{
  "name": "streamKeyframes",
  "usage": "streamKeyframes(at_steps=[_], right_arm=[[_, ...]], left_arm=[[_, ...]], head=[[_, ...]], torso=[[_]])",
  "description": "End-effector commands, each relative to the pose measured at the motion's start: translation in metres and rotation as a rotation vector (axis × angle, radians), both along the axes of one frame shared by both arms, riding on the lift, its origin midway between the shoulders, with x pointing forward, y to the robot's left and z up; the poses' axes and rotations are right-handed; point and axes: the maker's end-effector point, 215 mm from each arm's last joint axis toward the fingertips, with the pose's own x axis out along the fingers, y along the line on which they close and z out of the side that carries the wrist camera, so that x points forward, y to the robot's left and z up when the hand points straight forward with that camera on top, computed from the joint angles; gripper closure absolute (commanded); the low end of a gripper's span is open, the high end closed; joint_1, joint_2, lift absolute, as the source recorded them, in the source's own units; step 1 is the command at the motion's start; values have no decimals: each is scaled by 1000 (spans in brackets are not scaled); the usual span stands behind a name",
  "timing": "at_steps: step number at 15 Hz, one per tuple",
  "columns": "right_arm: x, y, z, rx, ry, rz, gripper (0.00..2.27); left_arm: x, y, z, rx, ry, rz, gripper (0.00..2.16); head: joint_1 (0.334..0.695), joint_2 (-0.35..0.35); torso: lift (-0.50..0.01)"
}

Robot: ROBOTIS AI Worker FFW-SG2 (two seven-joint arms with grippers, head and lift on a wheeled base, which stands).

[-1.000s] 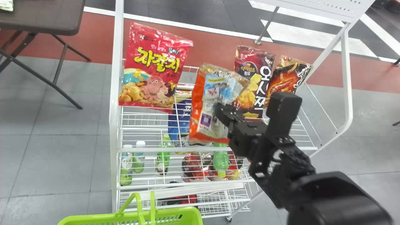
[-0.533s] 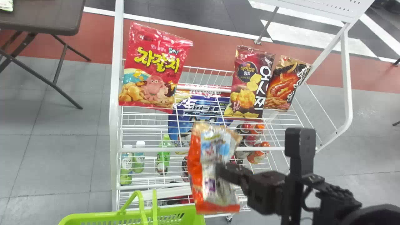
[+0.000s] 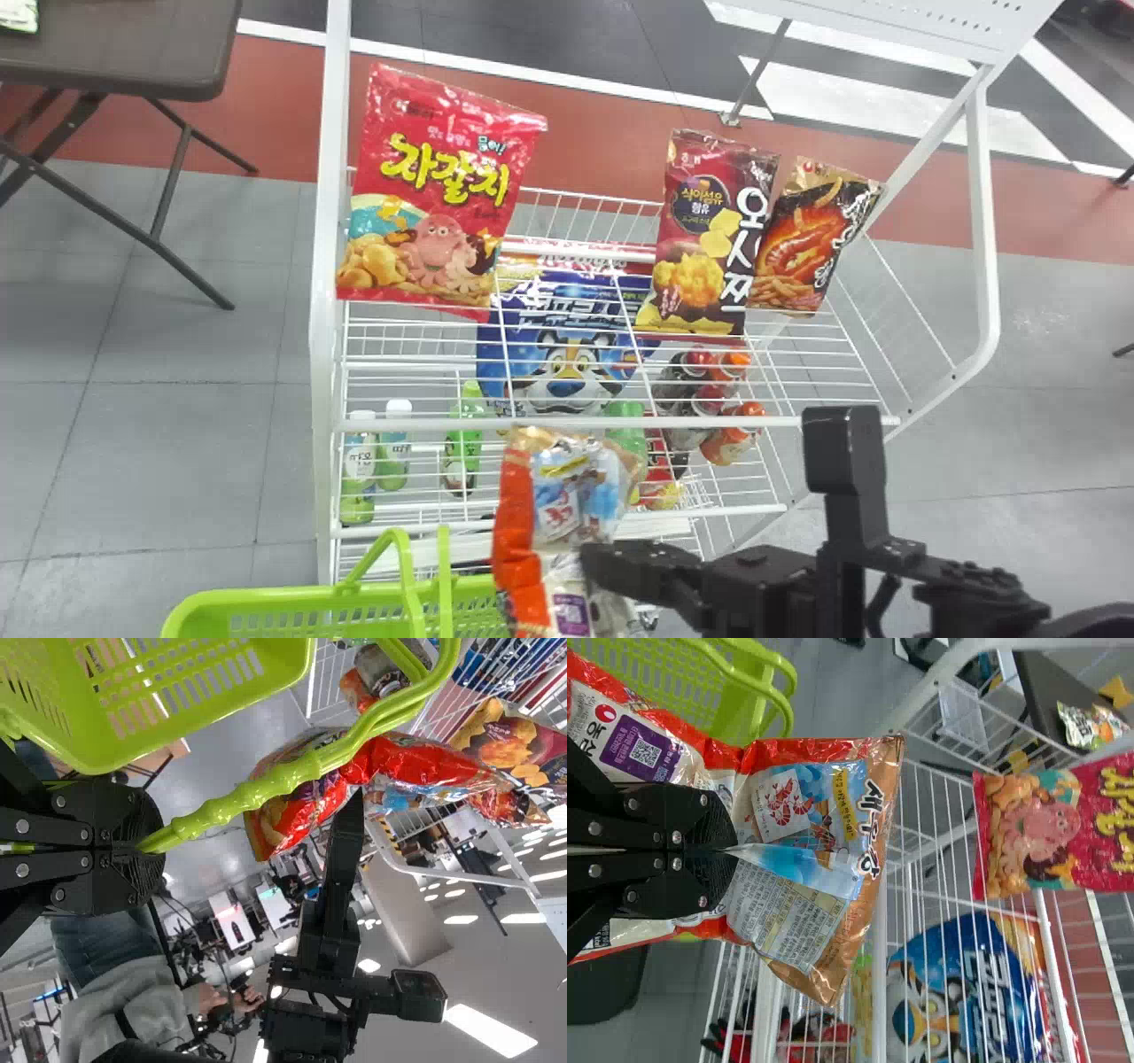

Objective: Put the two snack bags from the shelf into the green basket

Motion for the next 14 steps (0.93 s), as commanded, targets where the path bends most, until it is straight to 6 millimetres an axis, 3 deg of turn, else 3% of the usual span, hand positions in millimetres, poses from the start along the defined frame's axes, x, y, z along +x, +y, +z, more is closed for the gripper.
streamKeyframes(at_steps=[1,7,11,13,14], right_arm=[[-8,20,-10,3,29,34,1986],[-39,47,-71,-35,182,102,1986],[-64,81,-91,-19,246,178,1986],[-72,89,-115,-70,289,212,1983],[-72,88,-124,-90,300,217,1760]], left_arm=[[0,-1,2,0,-2,-3,2142],[2,0,2,2,-5,-4,2142],[2,-1,2,1,-1,-8,2142],[2,-2,4,-5,-4,-11,2142],[2,-1,3,-4,-4,-12,2142]], head=[[695,-350],[695,-350],[695,-350],[695,-350],[695,-350]], torso=[[-8],[-8],[-8],[-8],[-8]])
